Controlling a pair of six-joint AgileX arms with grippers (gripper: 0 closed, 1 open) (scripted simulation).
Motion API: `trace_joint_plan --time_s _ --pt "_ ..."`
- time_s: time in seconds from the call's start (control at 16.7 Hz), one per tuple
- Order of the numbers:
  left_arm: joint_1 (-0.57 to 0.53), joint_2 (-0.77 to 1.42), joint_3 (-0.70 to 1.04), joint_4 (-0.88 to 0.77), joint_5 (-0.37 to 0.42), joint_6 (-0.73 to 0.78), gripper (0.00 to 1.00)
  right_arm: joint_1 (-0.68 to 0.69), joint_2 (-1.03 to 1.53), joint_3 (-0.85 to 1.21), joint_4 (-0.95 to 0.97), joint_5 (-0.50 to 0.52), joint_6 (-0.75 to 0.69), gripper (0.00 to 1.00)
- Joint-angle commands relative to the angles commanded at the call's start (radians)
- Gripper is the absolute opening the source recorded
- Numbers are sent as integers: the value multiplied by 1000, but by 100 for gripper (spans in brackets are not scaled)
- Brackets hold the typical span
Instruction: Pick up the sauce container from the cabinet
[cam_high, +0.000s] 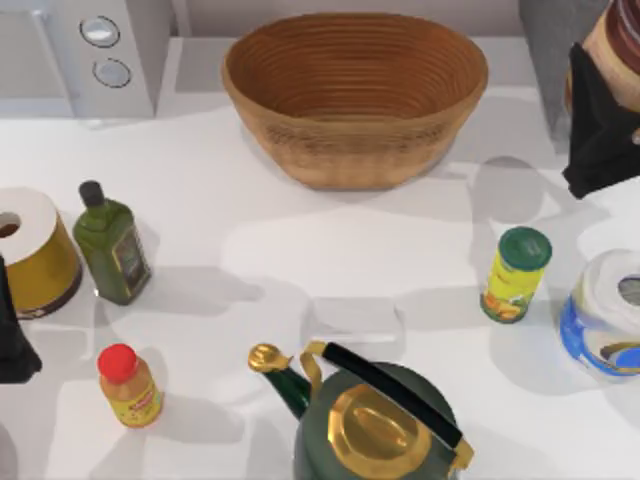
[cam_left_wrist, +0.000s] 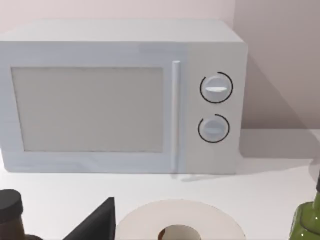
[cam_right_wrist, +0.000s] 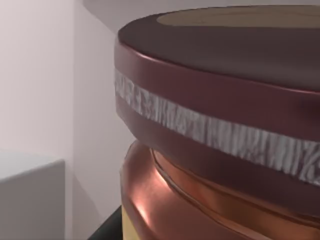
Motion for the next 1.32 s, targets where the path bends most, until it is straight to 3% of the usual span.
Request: trace_joint_plan --time_s 0.96,1.32 --pt "0 0 0 0 0 0 100 170 592 53 416 -91 20 0" --pt "0 0 0 0 0 0 100 226 776 28 493 -132 20 0"
